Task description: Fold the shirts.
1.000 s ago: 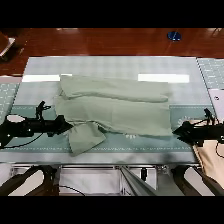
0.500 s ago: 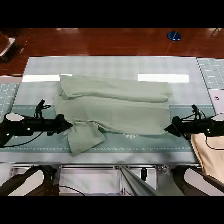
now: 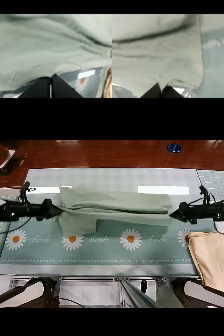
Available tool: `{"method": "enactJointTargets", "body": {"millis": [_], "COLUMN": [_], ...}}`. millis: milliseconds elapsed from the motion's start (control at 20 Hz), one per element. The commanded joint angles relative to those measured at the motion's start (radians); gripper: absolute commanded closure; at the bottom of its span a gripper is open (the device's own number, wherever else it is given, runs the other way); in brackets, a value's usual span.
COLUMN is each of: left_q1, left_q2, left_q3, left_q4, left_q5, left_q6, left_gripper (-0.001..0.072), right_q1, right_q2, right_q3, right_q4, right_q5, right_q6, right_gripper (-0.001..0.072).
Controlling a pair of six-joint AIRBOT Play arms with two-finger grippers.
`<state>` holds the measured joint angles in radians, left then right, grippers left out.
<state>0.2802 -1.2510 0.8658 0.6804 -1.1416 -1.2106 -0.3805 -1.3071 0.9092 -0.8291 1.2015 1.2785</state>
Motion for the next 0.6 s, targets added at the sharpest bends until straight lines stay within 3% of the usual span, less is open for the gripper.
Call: {"method": "enactJointTargets", "body": {"millis": [0,100,300,500,550], "left_q1": [-0.060,-0.097,-0.113,-0.123,-0.125], "left_q2": [-0.198,-0.327,-0.562,-0.702,-0.716], "left_q3": [0.238,0.375,0.663,0.836,0.847], "left_q4": [0.000,0.000,0.001,0.001,0.000], "left_q5": [0.042,0.042,0.024,0.004,0.009], "left_q6": [-0.037,-0.052,-0.161,-0.182,-0.182], "left_gripper": [0.0689,0.0688,0.0688,0.0689,0.0657], "right_q1": [0.002,0.002,0.010,0.050,0.056], "right_q2": [-0.138,-0.236,-0.410,-0.527,-0.542], "right_q3": [0.167,0.234,0.402,0.515,0.529], "right_q4": [0.105,0.185,0.219,0.219,0.219], "right_q5": [0.007,0.003,0.008,-0.019,-0.040], "right_q6": [-0.027,-0.052,-0.038,-0.026,-0.022], "right_gripper": [0.0694,0.0694,0.0694,0.0692,0.0594]}}
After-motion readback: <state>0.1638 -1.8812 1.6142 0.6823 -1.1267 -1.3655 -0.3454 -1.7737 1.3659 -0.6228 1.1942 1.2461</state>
